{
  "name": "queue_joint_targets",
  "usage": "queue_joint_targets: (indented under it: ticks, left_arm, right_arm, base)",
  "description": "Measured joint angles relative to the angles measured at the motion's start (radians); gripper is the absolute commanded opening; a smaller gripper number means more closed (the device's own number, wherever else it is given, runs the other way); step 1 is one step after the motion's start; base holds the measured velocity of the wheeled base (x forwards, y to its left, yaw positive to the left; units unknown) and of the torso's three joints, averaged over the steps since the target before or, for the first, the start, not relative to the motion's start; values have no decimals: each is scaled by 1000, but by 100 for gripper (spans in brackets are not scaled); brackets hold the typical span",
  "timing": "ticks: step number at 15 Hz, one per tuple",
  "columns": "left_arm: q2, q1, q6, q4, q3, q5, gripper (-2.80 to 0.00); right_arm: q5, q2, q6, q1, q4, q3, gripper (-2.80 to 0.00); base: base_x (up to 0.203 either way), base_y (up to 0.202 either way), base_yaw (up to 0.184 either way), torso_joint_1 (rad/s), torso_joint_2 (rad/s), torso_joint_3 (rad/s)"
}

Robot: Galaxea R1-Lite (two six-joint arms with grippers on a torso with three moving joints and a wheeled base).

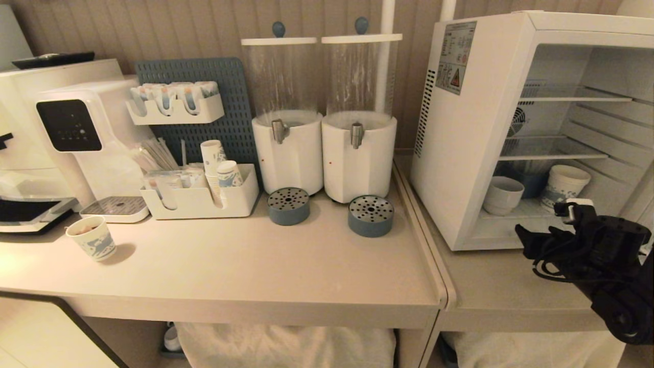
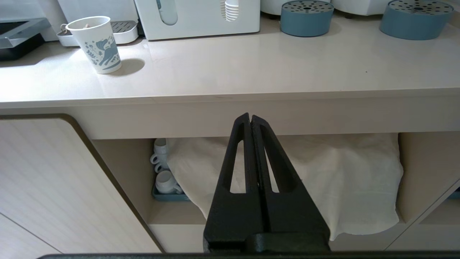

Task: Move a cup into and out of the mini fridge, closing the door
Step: Take the ceramic cup out of the freezer

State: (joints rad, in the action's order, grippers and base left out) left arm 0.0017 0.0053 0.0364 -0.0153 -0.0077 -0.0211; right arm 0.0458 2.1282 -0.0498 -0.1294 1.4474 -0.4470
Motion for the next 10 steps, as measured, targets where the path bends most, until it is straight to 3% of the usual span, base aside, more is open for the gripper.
queue_joint_targets:
  ticks: [2,6,10]
  left_arm:
    - [0,0,0,0,0,0,-280]
    - [0,0,0,0,0,0,-280]
    - [0,0,-4,0,0,0,-280]
  right_arm:
    - [-79,-82,66,-9,-130,-4,0]
    - [-345,-248,174,-75,-465,-43,0]
    - [-427,-280,173,-116,-527,-74,0]
  base:
    - [0,0,0,0,0,0]
    - [0,0,0,0,0,0]
    - [0,0,0,0,0,0]
